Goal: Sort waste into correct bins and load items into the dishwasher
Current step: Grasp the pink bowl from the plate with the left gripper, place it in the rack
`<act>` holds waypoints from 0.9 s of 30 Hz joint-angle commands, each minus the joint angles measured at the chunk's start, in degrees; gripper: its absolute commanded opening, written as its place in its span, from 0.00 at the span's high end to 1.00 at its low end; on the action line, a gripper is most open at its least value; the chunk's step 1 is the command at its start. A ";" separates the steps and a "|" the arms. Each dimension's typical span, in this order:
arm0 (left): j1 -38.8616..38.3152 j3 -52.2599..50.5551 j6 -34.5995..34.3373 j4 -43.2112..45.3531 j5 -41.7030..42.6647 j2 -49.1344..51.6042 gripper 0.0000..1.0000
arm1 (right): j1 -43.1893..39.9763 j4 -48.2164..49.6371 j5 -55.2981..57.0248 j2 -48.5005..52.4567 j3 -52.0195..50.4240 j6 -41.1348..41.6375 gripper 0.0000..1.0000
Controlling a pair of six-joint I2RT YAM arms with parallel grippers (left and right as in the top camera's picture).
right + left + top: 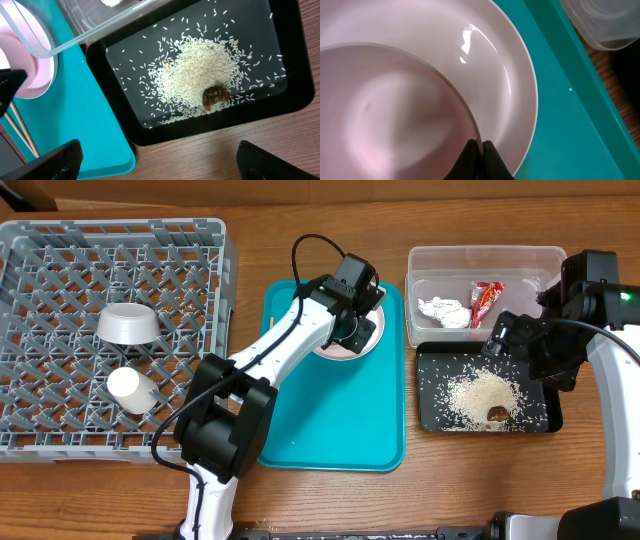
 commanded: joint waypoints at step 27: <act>54.84 10.21 10.36 -9.88 75.36 -2.03 0.96 | -0.17 -1.31 0.79 -1.03 1.53 0.20 0.00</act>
